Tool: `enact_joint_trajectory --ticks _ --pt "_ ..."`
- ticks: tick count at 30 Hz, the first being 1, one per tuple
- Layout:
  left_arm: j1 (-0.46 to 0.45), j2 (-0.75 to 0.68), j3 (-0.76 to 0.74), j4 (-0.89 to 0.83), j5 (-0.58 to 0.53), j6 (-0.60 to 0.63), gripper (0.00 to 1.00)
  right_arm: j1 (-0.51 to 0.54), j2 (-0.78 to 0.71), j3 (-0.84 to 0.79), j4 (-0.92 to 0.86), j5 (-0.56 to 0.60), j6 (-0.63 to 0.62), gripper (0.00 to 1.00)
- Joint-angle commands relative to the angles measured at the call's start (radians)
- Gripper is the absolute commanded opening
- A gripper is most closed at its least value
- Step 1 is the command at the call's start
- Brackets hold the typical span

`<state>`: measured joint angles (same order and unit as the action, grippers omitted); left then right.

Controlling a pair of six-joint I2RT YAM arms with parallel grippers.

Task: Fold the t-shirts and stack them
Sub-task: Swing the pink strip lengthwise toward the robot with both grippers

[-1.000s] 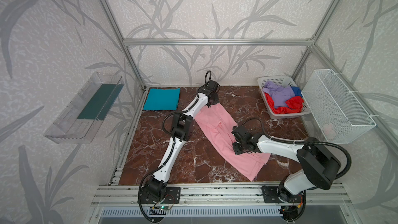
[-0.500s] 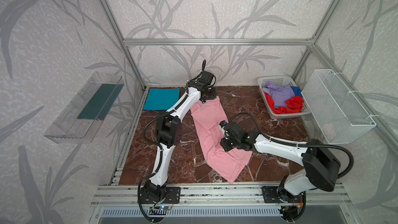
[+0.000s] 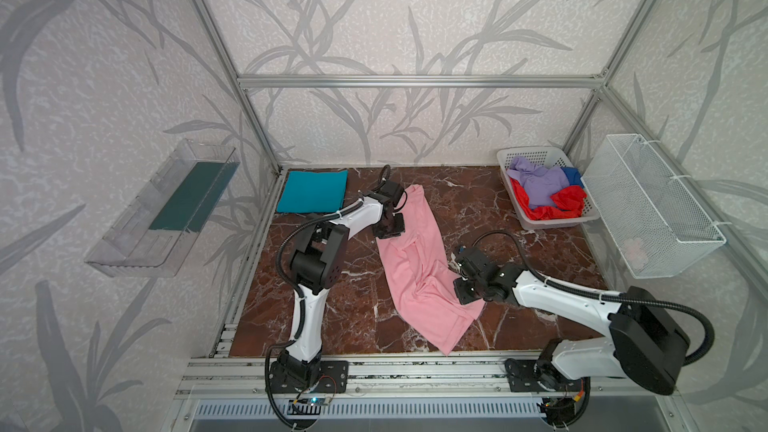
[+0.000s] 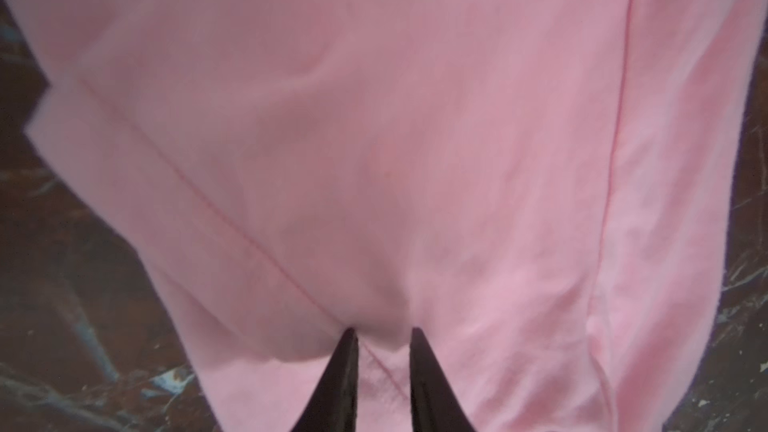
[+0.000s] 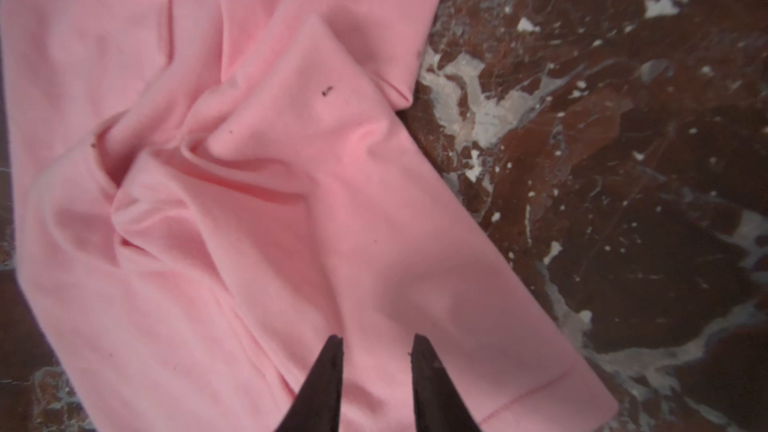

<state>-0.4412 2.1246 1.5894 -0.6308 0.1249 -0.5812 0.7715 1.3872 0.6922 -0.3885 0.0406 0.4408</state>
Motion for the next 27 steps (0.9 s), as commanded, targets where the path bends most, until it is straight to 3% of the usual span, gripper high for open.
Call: enact_joint_trajectory --ticks 1,6,12,16,22,27 --pt "0.014 0.069 0.046 0.030 -0.007 -0.020 0.24 -0.001 0.039 -0.024 -0.035 -0.007 0.047 0.30" --pt "0.044 0.222 0.229 0.025 0.019 -0.019 0.24 -0.056 0.040 -0.044 -0.082 0.048 0.120 0.31" --pt "0.095 0.419 0.520 -0.054 0.022 -0.026 0.24 -0.155 -0.020 -0.040 -0.101 0.022 0.131 0.34" --pt "0.126 0.483 0.615 -0.029 0.048 -0.041 0.24 -0.149 0.006 0.001 -0.095 -0.098 0.091 0.35" --pt "0.130 0.537 0.719 0.010 0.186 -0.054 0.24 0.051 0.098 0.010 -0.031 -0.181 0.011 0.35" --pt "0.109 0.536 0.733 0.009 0.231 -0.036 0.24 0.193 0.189 0.029 0.018 -0.238 0.023 0.35"
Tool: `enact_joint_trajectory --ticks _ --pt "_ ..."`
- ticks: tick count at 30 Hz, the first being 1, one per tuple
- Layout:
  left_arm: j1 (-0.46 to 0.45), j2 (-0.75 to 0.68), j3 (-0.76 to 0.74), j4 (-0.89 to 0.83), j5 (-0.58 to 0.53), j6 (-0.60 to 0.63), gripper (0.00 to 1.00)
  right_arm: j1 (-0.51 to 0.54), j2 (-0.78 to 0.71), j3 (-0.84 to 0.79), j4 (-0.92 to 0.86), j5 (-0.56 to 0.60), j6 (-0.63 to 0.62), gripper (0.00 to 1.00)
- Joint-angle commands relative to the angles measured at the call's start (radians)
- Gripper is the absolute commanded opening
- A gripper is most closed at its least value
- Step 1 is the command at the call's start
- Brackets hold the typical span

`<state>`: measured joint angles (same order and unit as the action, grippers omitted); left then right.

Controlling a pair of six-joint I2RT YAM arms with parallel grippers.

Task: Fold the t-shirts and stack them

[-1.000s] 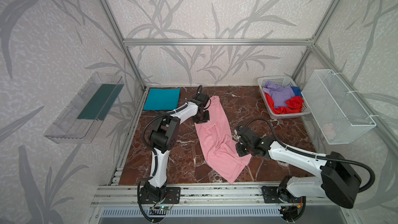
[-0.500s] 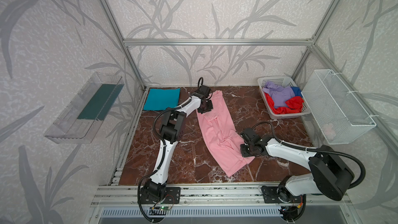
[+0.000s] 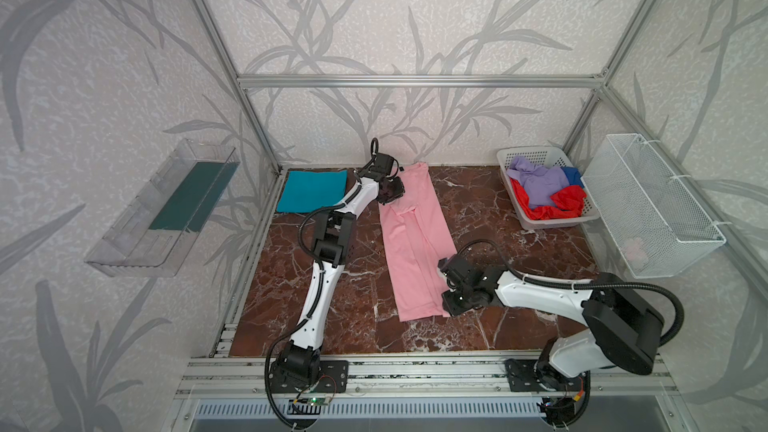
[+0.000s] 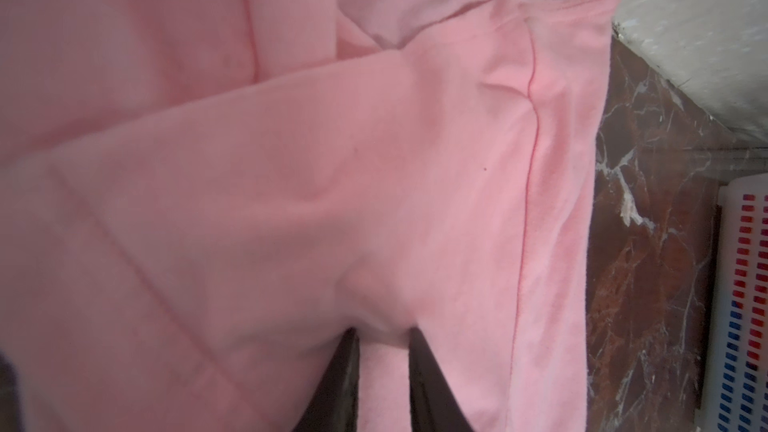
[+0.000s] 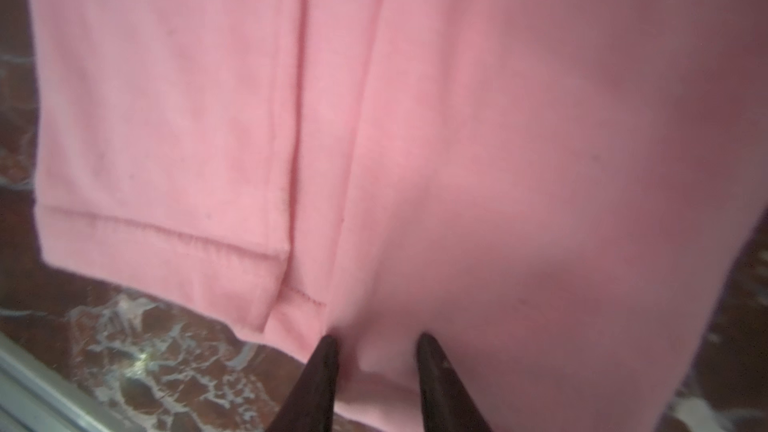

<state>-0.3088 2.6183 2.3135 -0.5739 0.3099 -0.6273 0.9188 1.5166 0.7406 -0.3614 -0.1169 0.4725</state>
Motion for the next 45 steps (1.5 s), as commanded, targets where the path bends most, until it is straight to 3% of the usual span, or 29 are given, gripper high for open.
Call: enact_joint_trajectory --ticks 1,9,15,19,22,25,26,29,32,39,45 --pt "-0.028 0.035 0.004 -0.054 0.047 0.017 0.24 0.061 0.070 -0.019 -0.005 -0.078 -0.004 0.35" --pt "-0.040 -0.118 -0.127 -0.076 0.000 0.046 0.27 0.068 -0.039 -0.015 -0.052 -0.021 -0.030 0.37" --pt "-0.053 -0.334 -0.230 -0.111 -0.081 0.059 0.44 0.059 -0.251 -0.011 -0.083 -0.012 0.002 0.53" --pt "-0.079 -0.517 -0.375 -0.109 -0.160 0.062 0.47 0.041 -0.391 -0.021 -0.078 0.057 0.033 0.59" --pt "-0.111 -0.657 -0.557 -0.069 -0.180 0.041 0.39 0.022 -0.434 -0.006 -0.127 0.106 0.034 0.51" --pt "-0.167 -0.764 -0.751 -0.025 -0.180 0.013 0.30 -0.016 -0.456 -0.004 -0.156 0.139 0.041 0.28" --pt "-0.190 -0.791 -0.813 -0.013 -0.178 0.003 0.28 -0.046 -0.460 -0.010 -0.153 0.126 0.050 0.23" --pt "-0.267 -0.845 -0.971 0.028 -0.175 -0.041 0.28 -0.174 -0.440 -0.036 -0.132 0.033 0.102 0.21" --pt "-0.341 -0.864 -1.099 0.099 -0.164 -0.100 0.39 -0.287 -0.363 -0.053 -0.098 -0.071 0.125 0.23" --pt "-0.476 -0.803 -1.175 0.201 -0.199 -0.177 0.47 -0.311 -0.155 0.004 -0.091 -0.089 0.067 0.32" --pt "-0.493 -0.784 -1.167 0.239 -0.204 -0.191 0.45 -0.313 -0.083 -0.017 -0.004 -0.080 0.097 0.33"
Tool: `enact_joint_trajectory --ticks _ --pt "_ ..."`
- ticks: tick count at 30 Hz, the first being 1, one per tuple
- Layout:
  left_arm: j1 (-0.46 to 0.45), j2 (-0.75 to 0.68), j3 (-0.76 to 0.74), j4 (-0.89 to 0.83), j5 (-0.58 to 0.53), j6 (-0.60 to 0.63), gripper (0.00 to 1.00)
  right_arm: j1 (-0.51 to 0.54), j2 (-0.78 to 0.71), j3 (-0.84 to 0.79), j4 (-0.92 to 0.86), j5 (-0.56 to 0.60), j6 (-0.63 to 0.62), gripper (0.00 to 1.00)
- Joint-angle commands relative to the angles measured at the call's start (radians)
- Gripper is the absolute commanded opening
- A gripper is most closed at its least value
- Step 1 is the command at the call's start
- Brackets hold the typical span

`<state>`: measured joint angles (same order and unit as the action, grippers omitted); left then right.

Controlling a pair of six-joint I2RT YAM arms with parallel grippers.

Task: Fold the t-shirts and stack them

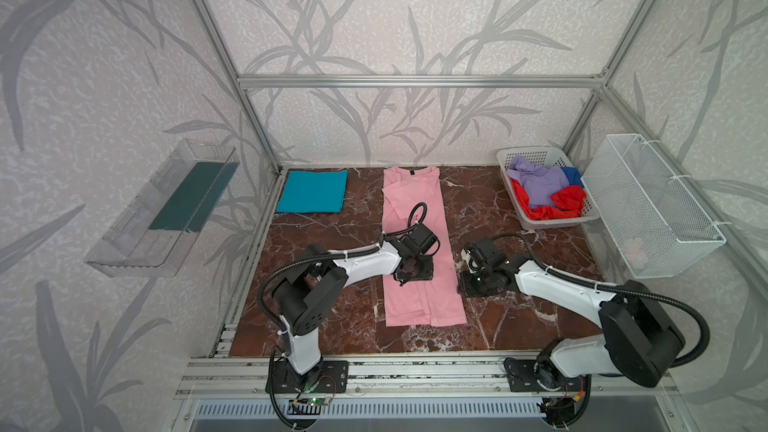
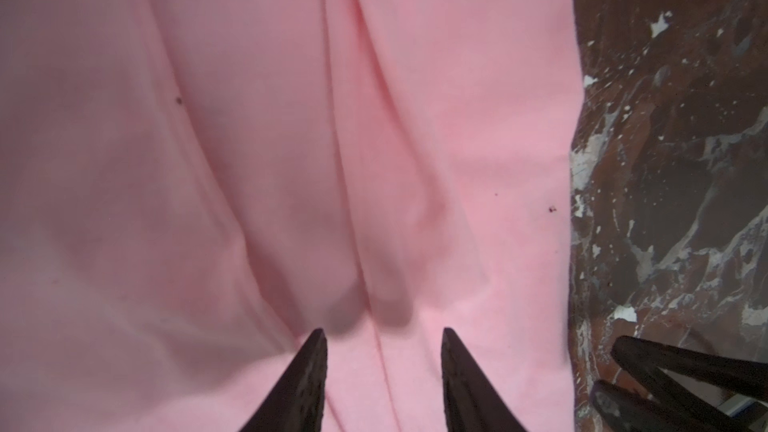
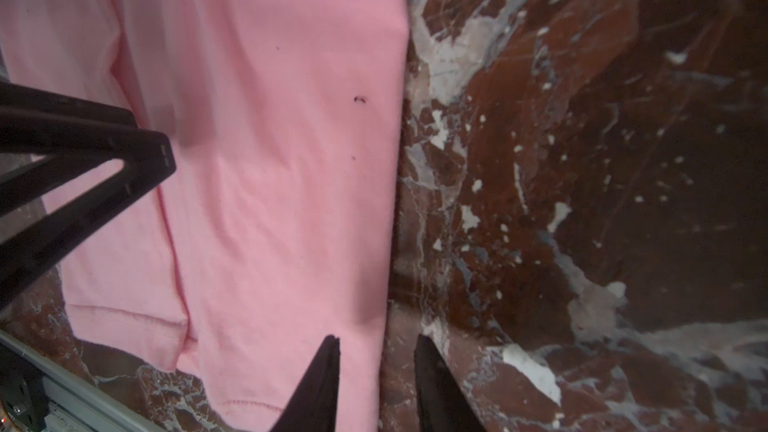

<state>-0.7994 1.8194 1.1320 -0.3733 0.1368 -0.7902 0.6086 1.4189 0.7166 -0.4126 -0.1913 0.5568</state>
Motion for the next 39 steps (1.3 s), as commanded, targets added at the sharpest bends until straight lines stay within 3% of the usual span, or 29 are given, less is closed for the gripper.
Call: enact_joint_trajectory --ticks 1,13,24,32,39 --pt "-0.002 0.021 0.022 0.032 -0.032 -0.023 0.44 -0.003 0.022 0.003 0.054 -0.002 0.018 0.33" --pt "-0.008 0.100 0.100 -0.030 -0.040 -0.007 0.39 -0.003 0.057 -0.007 0.095 0.025 0.040 0.33" --pt "-0.015 0.061 0.104 -0.072 -0.051 -0.018 0.01 -0.003 0.085 -0.035 0.107 0.048 0.063 0.33" --pt "-0.014 -0.016 0.056 -0.101 -0.075 -0.024 0.00 -0.003 0.114 -0.072 0.117 0.087 0.075 0.24" --pt "-0.014 0.009 0.021 -0.075 -0.060 -0.041 0.01 -0.003 0.091 -0.085 0.090 0.103 0.108 0.22"
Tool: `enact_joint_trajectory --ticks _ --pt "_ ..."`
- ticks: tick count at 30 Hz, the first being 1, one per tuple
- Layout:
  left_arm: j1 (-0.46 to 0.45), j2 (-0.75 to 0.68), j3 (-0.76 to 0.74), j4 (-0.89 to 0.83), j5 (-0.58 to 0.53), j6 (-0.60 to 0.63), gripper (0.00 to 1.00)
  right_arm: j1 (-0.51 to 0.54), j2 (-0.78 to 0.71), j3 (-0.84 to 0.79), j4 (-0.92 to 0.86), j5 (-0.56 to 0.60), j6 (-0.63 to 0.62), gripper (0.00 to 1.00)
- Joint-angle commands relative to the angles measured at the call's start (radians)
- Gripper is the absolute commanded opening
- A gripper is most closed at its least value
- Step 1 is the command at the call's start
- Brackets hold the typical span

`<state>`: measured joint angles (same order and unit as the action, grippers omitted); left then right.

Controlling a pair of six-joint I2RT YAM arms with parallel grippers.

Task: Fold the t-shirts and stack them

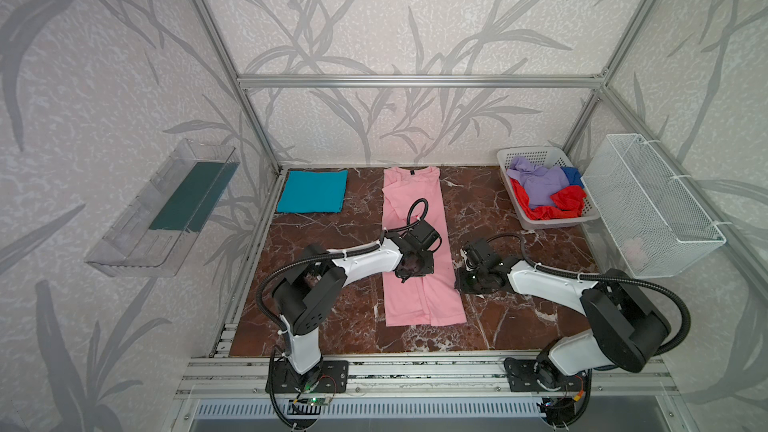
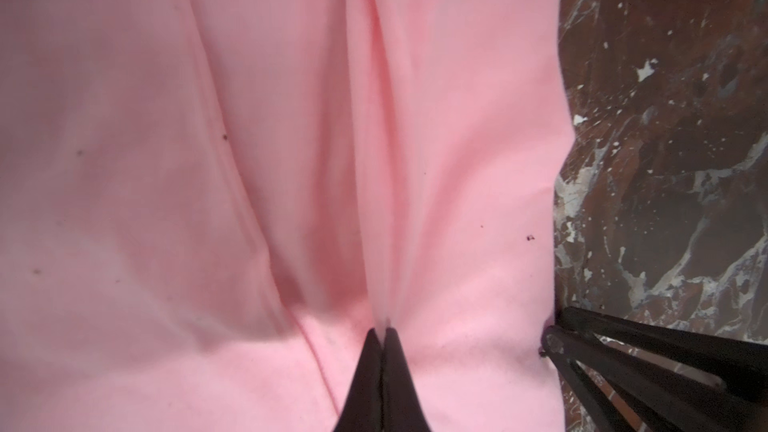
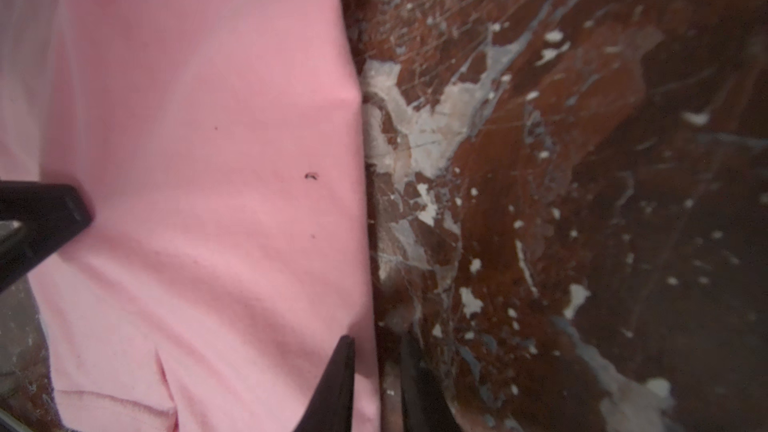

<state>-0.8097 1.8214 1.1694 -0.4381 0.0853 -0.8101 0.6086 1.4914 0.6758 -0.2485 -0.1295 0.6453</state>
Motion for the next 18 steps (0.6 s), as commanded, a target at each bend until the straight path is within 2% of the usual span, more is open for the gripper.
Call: enact_joint_trajectory --ticks 1,4,7,13,18 --pt "-0.004 0.013 -0.016 -0.008 0.000 -0.023 0.07 -0.002 0.014 -0.042 -0.079 0.035 0.021 0.22" --pt "-0.002 0.018 -0.009 -0.009 0.009 -0.019 0.25 -0.003 0.002 -0.028 -0.095 0.036 0.020 0.24" --pt "0.003 0.004 0.018 -0.050 0.004 -0.003 0.34 -0.003 -0.009 0.002 -0.131 0.031 0.012 0.27" --pt "0.054 -0.033 0.059 -0.093 -0.044 0.034 0.34 -0.003 -0.063 0.082 -0.176 0.049 0.000 0.31" --pt "0.104 0.012 0.096 -0.030 -0.017 0.057 0.30 -0.013 0.003 0.183 -0.174 0.050 -0.072 0.32"
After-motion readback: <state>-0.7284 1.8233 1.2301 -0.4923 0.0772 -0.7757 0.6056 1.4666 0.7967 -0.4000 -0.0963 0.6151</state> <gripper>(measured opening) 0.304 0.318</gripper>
